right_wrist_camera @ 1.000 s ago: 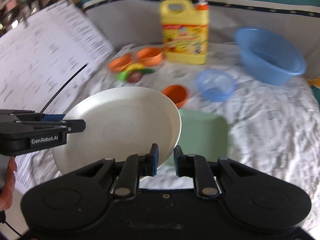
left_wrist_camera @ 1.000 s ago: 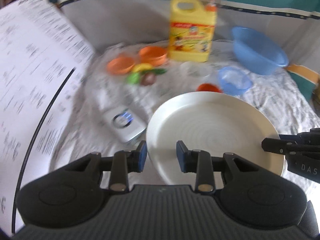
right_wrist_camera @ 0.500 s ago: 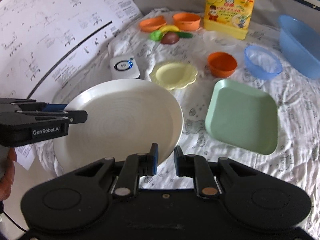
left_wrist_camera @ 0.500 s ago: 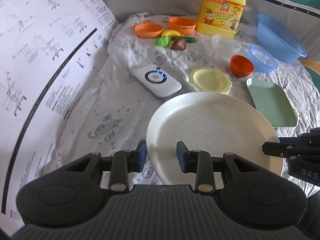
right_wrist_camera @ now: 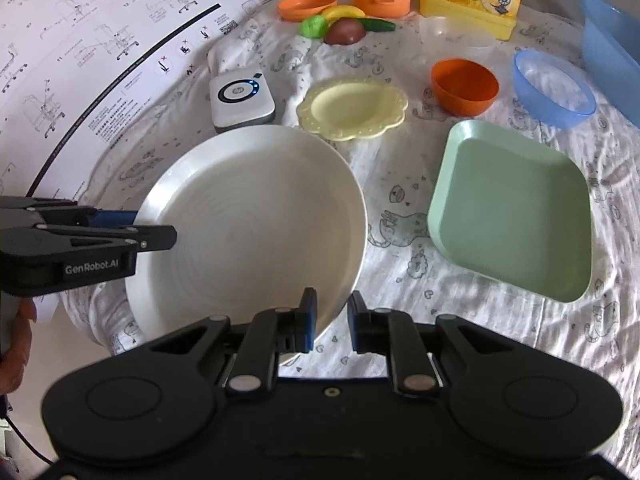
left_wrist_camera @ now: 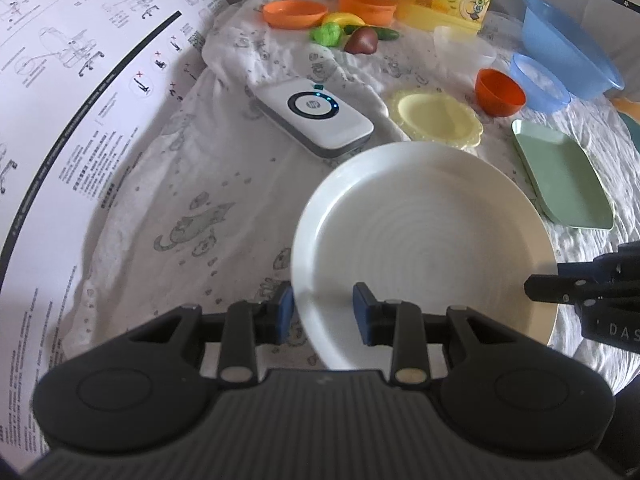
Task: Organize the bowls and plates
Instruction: 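Lift the white plate with the right gripper and carry it beside the remote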
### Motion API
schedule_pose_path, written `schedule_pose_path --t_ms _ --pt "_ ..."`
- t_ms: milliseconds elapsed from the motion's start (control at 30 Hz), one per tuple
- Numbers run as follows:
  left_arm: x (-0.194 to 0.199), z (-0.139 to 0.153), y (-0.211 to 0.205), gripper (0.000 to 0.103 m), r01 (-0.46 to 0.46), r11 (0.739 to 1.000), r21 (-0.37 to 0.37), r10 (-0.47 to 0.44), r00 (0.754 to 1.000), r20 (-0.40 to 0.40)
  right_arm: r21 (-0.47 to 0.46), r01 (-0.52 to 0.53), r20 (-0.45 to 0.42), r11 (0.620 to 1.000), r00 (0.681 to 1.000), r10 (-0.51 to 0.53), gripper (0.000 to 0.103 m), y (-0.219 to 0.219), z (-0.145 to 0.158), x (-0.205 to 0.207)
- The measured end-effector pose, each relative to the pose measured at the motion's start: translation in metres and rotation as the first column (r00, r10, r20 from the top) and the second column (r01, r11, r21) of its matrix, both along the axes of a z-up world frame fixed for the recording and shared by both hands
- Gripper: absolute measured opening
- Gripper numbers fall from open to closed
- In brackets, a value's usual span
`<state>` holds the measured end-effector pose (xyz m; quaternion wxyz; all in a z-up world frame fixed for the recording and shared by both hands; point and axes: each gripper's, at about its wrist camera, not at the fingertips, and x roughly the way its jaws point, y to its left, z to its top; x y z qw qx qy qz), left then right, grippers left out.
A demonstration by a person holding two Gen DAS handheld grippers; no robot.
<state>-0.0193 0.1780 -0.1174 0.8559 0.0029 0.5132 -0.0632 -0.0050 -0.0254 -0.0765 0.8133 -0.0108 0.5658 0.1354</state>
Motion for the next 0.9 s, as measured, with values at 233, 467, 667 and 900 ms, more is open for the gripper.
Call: schedule_pose_path --t_ms 233,467,667,900 --pt "0.005 0.003 -0.007 0.038 0.004 1.000 0.023 -0.004 1.000 0.001 0.008 -0.009 -0.011 1.000 1.000 0.009 0.017 -0.001 -0.010 0.005" --pt "0.002 0.001 -0.012 0.049 -0.010 1.000 0.018 0.010 1.000 0.011 -0.001 -0.006 0.014 1.000 1.000 0.006 0.048 -0.009 -0.010 -0.003" --pt "0.000 -0.001 -0.014 0.066 -0.020 0.999 0.025 0.020 1.000 0.017 0.027 0.003 0.018 1.000 1.000 -0.003 0.072 -0.020 -0.004 -0.015" --pt "-0.004 0.008 -0.021 0.089 -0.017 0.999 0.030 0.015 0.998 0.060 0.061 0.021 0.053 0.998 0.998 -0.024 0.085 -0.038 0.012 -0.027"
